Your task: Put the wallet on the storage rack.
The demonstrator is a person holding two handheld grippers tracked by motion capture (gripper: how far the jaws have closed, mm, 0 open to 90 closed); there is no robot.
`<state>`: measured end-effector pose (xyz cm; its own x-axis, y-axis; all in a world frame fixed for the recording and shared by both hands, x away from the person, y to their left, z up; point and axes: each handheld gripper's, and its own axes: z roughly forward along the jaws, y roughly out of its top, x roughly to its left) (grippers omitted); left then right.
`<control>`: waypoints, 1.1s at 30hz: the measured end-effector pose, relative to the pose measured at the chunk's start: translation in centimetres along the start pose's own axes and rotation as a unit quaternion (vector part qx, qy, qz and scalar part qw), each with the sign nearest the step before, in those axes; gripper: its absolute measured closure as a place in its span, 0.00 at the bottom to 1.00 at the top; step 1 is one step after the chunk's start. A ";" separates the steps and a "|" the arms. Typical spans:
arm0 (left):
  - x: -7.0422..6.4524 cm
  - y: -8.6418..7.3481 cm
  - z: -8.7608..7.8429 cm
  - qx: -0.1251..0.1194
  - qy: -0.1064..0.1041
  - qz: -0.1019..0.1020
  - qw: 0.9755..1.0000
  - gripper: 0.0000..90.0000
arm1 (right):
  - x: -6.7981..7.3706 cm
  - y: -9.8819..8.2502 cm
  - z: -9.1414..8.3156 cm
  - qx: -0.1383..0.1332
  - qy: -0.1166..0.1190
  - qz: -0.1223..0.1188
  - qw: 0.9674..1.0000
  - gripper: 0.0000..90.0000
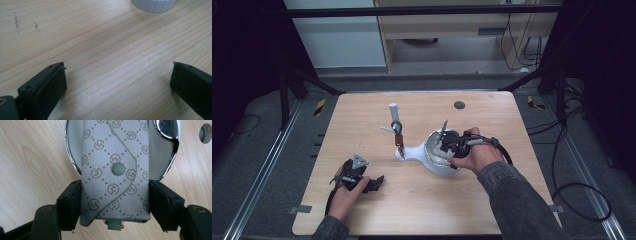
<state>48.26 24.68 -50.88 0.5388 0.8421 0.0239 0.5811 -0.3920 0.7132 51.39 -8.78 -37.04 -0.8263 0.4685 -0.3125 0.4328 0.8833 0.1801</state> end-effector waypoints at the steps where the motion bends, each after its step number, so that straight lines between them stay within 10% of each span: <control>1: 0.0 0.0 0.0 0.000 0.000 0.000 1.000 0.00 | 0.0 0.1 0.1 0.000 0.000 -0.001 1.000 0.35; 33: 0.0 0.0 0.0 0.000 -0.001 0.002 1.000 0.00 | 0.2 1.5 1.6 0.006 -0.006 -0.011 1.000 0.35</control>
<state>48.29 24.64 -50.87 0.5428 0.8395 0.0249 0.5788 -0.3954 0.7132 52.45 -7.32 -38.29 -0.8313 0.4494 -0.3270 0.4195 0.8933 0.1613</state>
